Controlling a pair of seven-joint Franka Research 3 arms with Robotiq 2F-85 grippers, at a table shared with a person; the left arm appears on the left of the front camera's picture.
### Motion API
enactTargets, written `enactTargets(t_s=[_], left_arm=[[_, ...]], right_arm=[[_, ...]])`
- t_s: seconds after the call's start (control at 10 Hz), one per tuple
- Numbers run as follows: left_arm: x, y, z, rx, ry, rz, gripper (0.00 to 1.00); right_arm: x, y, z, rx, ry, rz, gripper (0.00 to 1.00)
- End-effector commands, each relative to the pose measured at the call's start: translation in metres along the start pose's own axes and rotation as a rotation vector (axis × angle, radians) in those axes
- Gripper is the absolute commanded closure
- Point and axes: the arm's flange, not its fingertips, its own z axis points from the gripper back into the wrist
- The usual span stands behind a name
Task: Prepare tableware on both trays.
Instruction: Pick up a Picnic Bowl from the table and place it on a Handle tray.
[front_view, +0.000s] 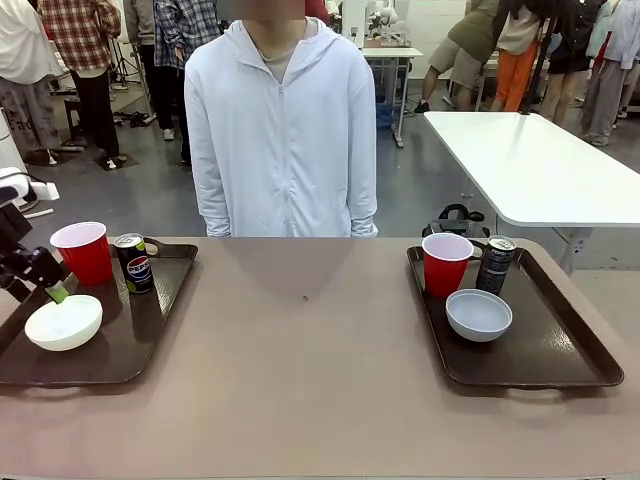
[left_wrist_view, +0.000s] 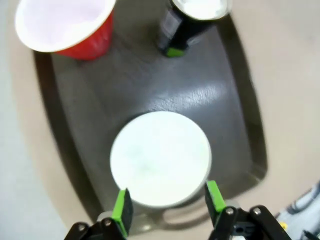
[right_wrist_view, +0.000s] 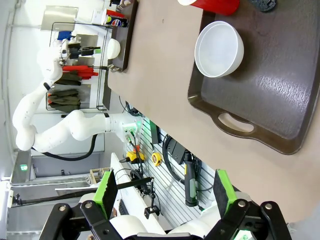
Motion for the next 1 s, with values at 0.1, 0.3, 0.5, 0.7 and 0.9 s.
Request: enactTargets(t_s=[0.1, 0.3, 0.5, 0.7, 0.9], left_arm=[[-0.017, -0.022, 0.046, -0.032, 0.036, -0.048, 0.00], [-0.032, -0.031, 0.067, 0.002, 0.067, -0.051, 0.00], [-0.038, -0.034, 0.080, 0.043, 0.064, -0.045, 0.00], [-0.036, -0.034, 0.074, 0.001, 0.054, -0.063, 0.00], [-0.036, -0.034, 0.074, 0.001, 0.054, -0.063, 0.00]], right_arm=[[0.000, 0.002, -0.001, 0.022, -0.015, 0.000, 0.00], [0.000, 0.002, -0.001, 0.022, -0.015, 0.000, 0.00], [0.000, 0.002, -0.001, 0.022, -0.015, 0.000, 0.00], [0.000, 0.002, -0.001, 0.022, -0.015, 0.000, 0.00], [0.000, 0.002, -0.001, 0.022, -0.015, 0.000, 0.00]])
